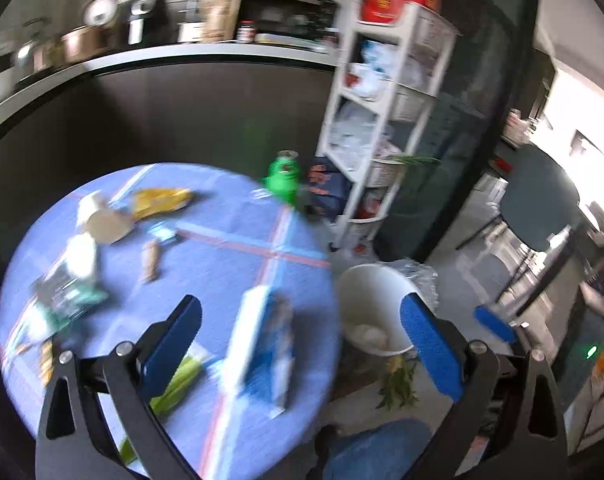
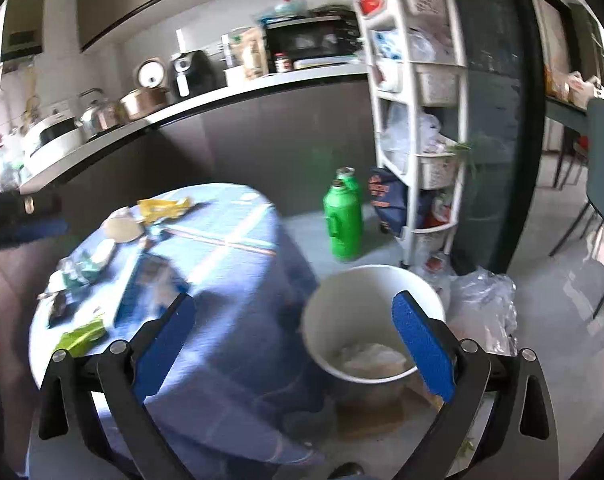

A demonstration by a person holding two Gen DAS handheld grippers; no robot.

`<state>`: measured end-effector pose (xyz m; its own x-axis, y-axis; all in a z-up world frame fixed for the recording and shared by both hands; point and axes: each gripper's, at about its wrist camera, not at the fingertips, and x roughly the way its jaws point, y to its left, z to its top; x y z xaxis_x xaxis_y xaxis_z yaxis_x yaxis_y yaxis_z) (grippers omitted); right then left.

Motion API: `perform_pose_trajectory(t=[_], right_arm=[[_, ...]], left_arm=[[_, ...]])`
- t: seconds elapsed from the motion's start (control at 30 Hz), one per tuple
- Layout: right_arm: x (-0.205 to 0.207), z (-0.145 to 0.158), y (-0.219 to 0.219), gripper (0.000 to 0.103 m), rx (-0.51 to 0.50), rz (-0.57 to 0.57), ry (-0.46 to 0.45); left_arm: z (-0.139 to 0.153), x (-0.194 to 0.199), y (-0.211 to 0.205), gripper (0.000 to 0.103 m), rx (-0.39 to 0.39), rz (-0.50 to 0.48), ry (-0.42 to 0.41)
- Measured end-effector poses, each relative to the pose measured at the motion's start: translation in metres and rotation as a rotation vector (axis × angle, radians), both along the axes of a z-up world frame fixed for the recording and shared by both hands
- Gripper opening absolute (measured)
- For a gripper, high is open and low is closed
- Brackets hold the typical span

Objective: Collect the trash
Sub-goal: 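Move both open tools back over the table, then grasp the blue-and-white snack bag with the right tool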

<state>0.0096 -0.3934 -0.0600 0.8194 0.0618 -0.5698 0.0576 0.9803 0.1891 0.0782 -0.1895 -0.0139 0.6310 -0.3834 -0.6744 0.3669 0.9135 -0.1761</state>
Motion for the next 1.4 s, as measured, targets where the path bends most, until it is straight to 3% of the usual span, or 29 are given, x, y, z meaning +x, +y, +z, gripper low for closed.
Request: perform_pose_trajectory(t=[0.23, 0.47, 0.6, 0.8, 1.1, 1.2, 1.23, 1.4], right_arm=[[-0.004, 0.016, 0.061, 0.095, -0.022, 0.116, 0.019], [0.003, 0.009, 0.097, 0.095, 0.055, 0.171, 0.071], [0.02, -0.011, 0.111, 0.094, 0.122, 0.171, 0.142], [0.043, -0.036, 0.128, 0.094, 0.132, 0.142, 0.196], [0.075, -0.06, 0.142, 0.089, 0.101, 0.123, 0.232], [0.08, -0.065, 0.145, 0.074, 0.077, 0.13, 0.246], [0.081, -0.067, 0.145, 0.057, 0.073, 0.132, 0.253], [0.069, -0.057, 0.147, 0.04, 0.02, 0.148, 0.201]], left_arm=[[-0.013, -0.03, 0.09, 0.099, 0.004, 0.121, 0.021], [-0.034, -0.047, 0.137, 0.099, 0.016, 0.132, 0.051], [-0.05, -0.052, 0.153, 0.099, 0.007, 0.134, 0.075], [-0.06, -0.05, 0.17, 0.099, -0.035, 0.117, 0.084], [-0.079, -0.032, 0.165, 0.08, -0.063, 0.032, 0.144], [-0.082, -0.026, 0.158, 0.074, -0.063, 0.006, 0.143], [-0.083, -0.024, 0.156, 0.072, -0.064, -0.002, 0.146], [-0.093, -0.007, 0.14, 0.059, -0.05, -0.045, 0.172]])
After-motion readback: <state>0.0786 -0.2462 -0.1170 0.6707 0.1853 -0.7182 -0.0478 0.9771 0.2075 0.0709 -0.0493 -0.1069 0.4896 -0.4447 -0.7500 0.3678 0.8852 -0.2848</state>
